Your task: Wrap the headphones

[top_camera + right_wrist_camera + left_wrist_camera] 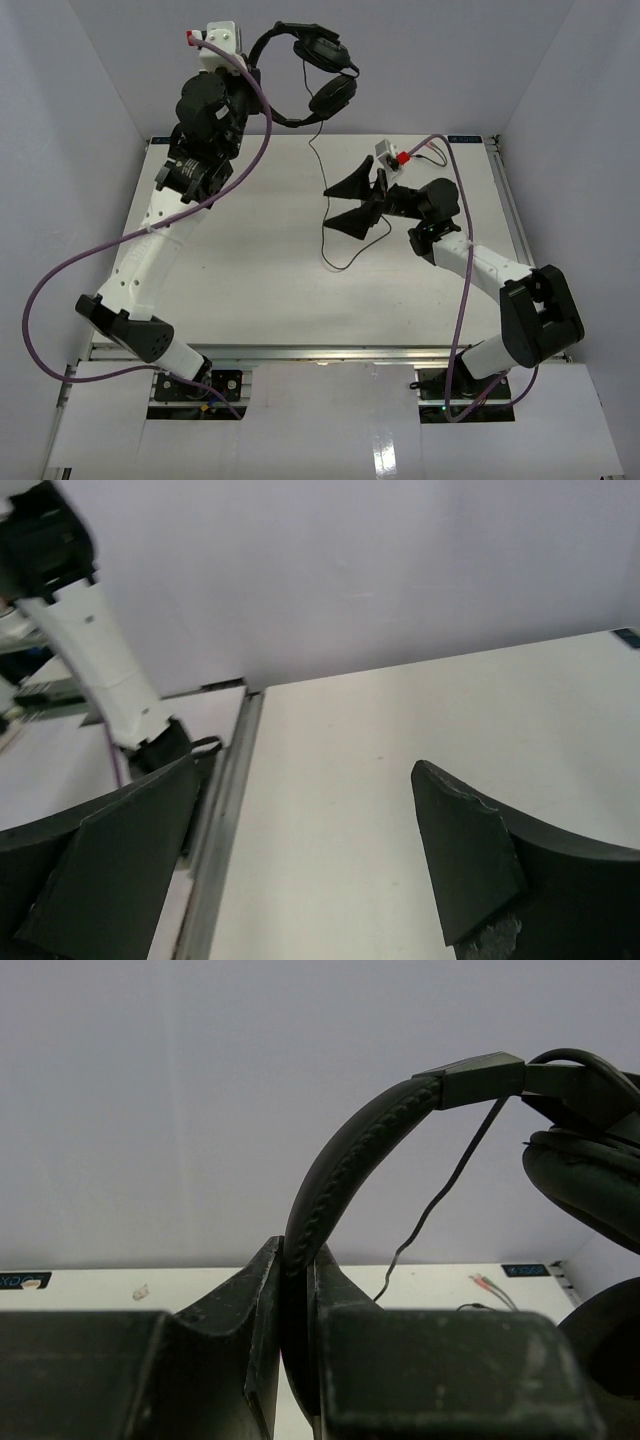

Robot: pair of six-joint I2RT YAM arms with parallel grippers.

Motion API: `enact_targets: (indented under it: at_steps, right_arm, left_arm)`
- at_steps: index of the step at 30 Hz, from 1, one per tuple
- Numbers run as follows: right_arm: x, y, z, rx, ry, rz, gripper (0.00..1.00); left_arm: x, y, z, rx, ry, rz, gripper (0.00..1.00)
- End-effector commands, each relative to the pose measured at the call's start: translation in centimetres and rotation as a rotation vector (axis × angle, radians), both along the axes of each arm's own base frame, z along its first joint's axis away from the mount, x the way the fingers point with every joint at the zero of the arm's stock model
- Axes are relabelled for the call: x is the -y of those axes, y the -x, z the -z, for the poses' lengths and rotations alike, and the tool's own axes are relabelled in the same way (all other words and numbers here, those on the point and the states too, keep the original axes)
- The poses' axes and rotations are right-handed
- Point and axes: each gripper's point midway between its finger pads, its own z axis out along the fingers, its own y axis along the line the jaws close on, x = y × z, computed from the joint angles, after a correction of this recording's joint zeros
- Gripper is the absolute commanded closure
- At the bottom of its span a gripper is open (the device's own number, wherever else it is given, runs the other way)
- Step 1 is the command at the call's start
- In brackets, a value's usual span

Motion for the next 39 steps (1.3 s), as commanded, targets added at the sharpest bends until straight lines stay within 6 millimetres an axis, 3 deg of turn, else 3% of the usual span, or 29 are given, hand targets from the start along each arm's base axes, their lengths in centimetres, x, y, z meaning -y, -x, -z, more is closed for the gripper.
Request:
enact_targets:
  at_steps: [1,2,5,7,10,11,12,15,23,28,30,33,39]
  right_arm:
    - [-0.1,-6.0,-1.8,0.077,-0.035,0.222,0.02]
    - [-0.4,-7.0,-1.2,0.079,-0.027,0.239,0.02]
    - [-0.2,-10.0,-2.5,0.142,-0.043,0.3,0.04]
    - [0.1,-12.1,-2.2,0.141,-0.036,0.331,0.05]
    - [-0.9,-13.7,-3.4,0.158,-0.036,0.301,0.06]
    - [-1.7,-13.6,-4.1,0.17,-0.042,0.276,0.06]
    - [-2.7,-13.6,-3.3,0.156,-0.026,0.245,0.06]
    - [-5.7,-12.4,-3.5,0.157,-0.033,0.161,0.08]
    - [-9.8,-9.5,-4.9,0.145,-0.097,-0.006,0.1]
    - [-11.1,-9.4,-3.7,0.116,-0.087,-0.027,0.08]
    - [-11.7,-7.8,-2.6,0.105,-0.073,-0.09,0.04]
    - [-11.8,-5.6,-2.6,0.098,-0.103,-0.143,0.01]
    - [-11.9,-5.3,-2.1,0.109,-0.082,-0.156,0.01]
  left_arm:
    - [-1.3,5.2,-7.2,0.155,0.13,0.069,1.0]
    - [-1.4,5.6,-7.4,0.158,0.136,0.075,1.0]
    - [-1.5,6.5,-7.8,0.162,0.15,0.093,1.0]
    - [-1.5,6.9,-7.8,0.16,0.156,0.104,1.0]
    - [-1.4,7.0,-7.4,0.147,0.16,0.116,1.0]
    - [-1.3,7.0,-7.3,0.142,0.16,0.121,1.0]
    - [-1.2,7.0,-7.2,0.139,0.162,0.123,1.0]
    - [-1.0,6.9,-6.8,0.127,0.161,0.128,1.0]
    - [-0.7,7.1,-6.1,0.106,0.176,0.15,1.0]
    - [-0.3,7.5,-6.4,0.106,0.194,0.179,1.0]
    - [-0.2,7.8,-6.3,0.1,0.207,0.192,1.0]
    - [-0.2,8.0,-6.4,0.098,0.216,0.2,1.0]
    - [-0.5,9.0,-7.3,0.118,0.234,0.212,1.0]
